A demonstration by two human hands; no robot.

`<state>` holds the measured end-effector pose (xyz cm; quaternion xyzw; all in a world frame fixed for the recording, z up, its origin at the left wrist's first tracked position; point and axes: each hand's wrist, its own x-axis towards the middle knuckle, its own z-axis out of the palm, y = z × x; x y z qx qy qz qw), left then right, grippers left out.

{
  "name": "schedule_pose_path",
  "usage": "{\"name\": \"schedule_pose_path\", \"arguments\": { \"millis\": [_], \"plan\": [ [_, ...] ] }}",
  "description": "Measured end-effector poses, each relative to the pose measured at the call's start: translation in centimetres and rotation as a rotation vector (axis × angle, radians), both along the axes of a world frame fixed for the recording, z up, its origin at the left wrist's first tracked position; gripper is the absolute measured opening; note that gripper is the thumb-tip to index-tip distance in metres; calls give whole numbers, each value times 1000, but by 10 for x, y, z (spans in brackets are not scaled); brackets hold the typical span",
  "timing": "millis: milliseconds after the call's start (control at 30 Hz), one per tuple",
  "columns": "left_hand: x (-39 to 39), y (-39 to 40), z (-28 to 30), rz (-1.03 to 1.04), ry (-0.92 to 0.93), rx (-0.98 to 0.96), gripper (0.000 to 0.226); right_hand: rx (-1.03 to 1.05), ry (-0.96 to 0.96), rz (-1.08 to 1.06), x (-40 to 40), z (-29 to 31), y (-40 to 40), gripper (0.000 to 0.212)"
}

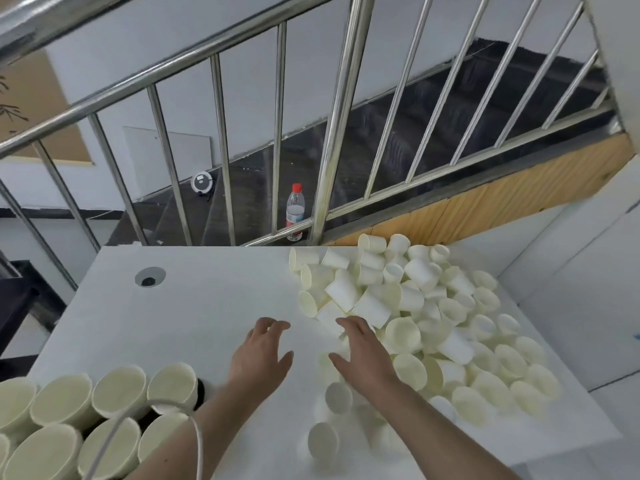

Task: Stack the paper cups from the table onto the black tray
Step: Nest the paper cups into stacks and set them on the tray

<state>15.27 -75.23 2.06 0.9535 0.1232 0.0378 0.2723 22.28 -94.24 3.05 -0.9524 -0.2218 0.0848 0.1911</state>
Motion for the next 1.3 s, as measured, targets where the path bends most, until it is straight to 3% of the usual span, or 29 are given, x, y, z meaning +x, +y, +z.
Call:
{"name": "schedule_pose_path", "arguments": {
  "millis": [233,400,600,833,1067,1167,1300],
  "plan": [
    [57,23,-4,18,-3,-51,49,-93,-57,-36,82,2,24,66],
    [74,39,-11,32,37,-66,49,-293,-80,-64,129,-4,43,79],
    [76,39,-17,29,62,-82,50,-423,-62,-92,156,-13,47,84],
    [74,38,-24,52,63,-104,49,-438,-49,-51,164,-25,53,79],
    [73,30,-23,65,10,-101,47,-309,-41,-26,160,-27,50,66],
    [74,26,-23,101,-15,-163,49,-68,-51,38,153,-23,49,66],
    [78,19,-16,185,-67,-362,65,285,156,135,125,-14,52,79]
  ]
}}
